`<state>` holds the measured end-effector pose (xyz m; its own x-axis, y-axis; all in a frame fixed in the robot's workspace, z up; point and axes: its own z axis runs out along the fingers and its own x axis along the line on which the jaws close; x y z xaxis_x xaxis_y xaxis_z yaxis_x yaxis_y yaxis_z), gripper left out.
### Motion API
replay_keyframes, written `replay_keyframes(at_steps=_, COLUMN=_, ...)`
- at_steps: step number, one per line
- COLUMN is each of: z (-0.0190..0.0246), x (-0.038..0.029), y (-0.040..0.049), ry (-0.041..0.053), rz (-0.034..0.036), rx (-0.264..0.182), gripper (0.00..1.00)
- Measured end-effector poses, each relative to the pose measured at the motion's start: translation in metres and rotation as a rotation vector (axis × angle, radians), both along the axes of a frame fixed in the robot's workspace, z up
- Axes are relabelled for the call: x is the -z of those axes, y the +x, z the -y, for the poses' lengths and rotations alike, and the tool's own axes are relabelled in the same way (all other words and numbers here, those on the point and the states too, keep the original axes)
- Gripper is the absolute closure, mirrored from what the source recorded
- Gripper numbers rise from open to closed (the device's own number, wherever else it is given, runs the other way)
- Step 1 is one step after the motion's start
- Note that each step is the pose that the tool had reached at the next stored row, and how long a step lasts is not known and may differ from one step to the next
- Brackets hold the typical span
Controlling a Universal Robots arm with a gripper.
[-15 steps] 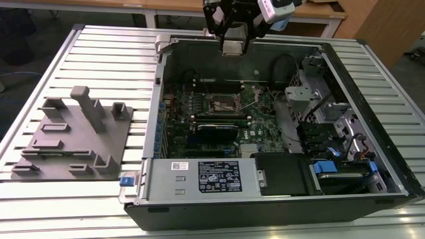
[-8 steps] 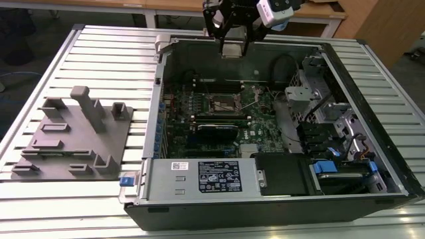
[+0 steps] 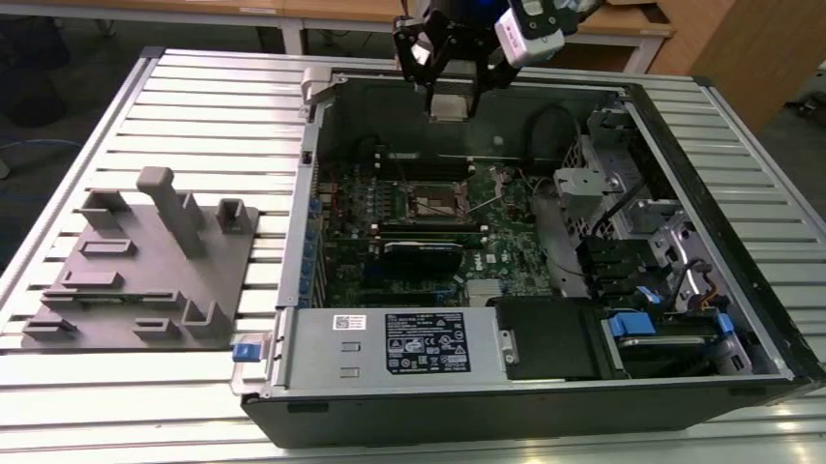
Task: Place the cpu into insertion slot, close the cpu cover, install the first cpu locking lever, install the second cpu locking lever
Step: 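Place the cpu into insertion slot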
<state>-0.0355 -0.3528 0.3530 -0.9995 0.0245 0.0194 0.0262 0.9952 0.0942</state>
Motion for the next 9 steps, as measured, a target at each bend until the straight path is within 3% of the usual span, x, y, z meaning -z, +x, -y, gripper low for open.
replay_keyframes(at_steps=9, z=0.0000, x=0.0120, y=-0.0008, ry=0.0022, rz=0.0000, rx=-0.001, gripper=0.46)
